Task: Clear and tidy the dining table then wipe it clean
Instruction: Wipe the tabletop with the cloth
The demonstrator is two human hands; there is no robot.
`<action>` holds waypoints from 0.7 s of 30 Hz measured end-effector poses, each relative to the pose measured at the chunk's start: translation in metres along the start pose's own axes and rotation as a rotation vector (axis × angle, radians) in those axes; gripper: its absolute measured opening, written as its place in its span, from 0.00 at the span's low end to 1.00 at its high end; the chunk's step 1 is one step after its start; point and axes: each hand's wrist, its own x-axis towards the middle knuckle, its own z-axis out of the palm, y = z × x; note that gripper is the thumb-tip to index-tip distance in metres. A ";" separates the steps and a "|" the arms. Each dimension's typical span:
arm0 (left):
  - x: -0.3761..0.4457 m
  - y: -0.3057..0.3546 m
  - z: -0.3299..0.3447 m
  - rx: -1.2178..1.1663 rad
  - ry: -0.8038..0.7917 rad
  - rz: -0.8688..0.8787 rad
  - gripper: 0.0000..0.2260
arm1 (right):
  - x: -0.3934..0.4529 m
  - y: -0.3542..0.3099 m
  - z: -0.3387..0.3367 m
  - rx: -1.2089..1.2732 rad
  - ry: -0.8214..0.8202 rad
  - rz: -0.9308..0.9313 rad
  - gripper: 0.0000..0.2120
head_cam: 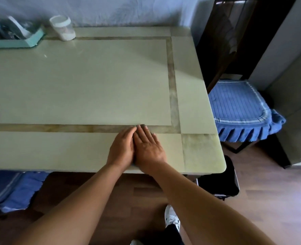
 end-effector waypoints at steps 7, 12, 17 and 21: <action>-0.015 0.050 0.040 -0.037 -0.147 0.137 0.19 | -0.044 0.061 -0.020 0.016 0.068 0.032 0.31; -0.009 0.092 0.062 0.141 -0.229 0.307 0.22 | -0.060 0.109 -0.034 0.044 0.111 0.085 0.29; 0.007 0.138 0.094 0.157 -0.348 0.389 0.22 | -0.069 0.159 -0.046 0.085 0.188 0.186 0.27; 0.023 0.172 0.116 0.144 -0.395 0.395 0.22 | -0.068 0.191 -0.062 0.247 0.223 0.235 0.28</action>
